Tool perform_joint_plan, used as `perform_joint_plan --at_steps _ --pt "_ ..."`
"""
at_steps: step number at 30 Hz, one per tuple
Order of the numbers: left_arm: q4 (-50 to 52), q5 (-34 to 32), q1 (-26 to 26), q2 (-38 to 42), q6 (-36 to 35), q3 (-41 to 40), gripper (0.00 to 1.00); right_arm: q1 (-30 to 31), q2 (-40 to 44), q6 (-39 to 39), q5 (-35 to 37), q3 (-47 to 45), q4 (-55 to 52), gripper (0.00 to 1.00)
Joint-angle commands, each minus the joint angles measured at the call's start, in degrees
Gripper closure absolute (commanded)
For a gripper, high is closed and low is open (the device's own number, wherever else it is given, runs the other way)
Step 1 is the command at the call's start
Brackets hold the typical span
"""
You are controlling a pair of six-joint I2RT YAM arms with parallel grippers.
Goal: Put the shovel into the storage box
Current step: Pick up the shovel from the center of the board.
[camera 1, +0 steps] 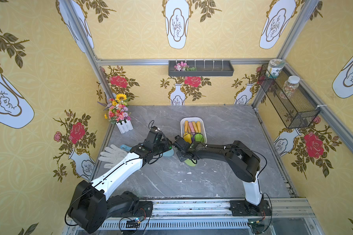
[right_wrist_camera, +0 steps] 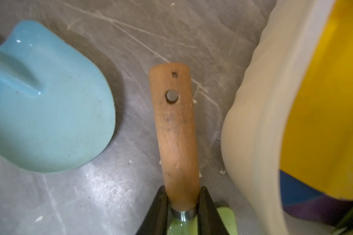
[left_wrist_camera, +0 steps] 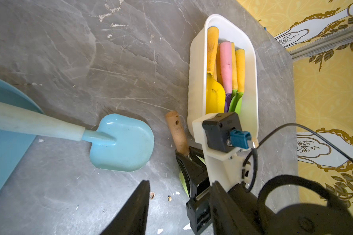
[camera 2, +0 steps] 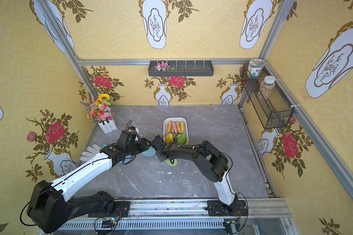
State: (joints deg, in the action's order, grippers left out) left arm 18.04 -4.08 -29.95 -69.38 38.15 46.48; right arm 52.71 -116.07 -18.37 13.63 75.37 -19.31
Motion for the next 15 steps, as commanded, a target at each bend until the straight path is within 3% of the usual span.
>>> perform_joint_plan --at_steps 1,15 --pt "-0.82 0.3 0.11 0.38 0.09 -0.29 0.48 0.79 0.91 -0.09 -1.82 -0.14 -1.16 0.83" --pt "-5.8 3.04 0.08 7.11 0.15 -2.56 0.47 -0.33 13.9 -4.89 -11.66 -6.82 3.29 0.86"
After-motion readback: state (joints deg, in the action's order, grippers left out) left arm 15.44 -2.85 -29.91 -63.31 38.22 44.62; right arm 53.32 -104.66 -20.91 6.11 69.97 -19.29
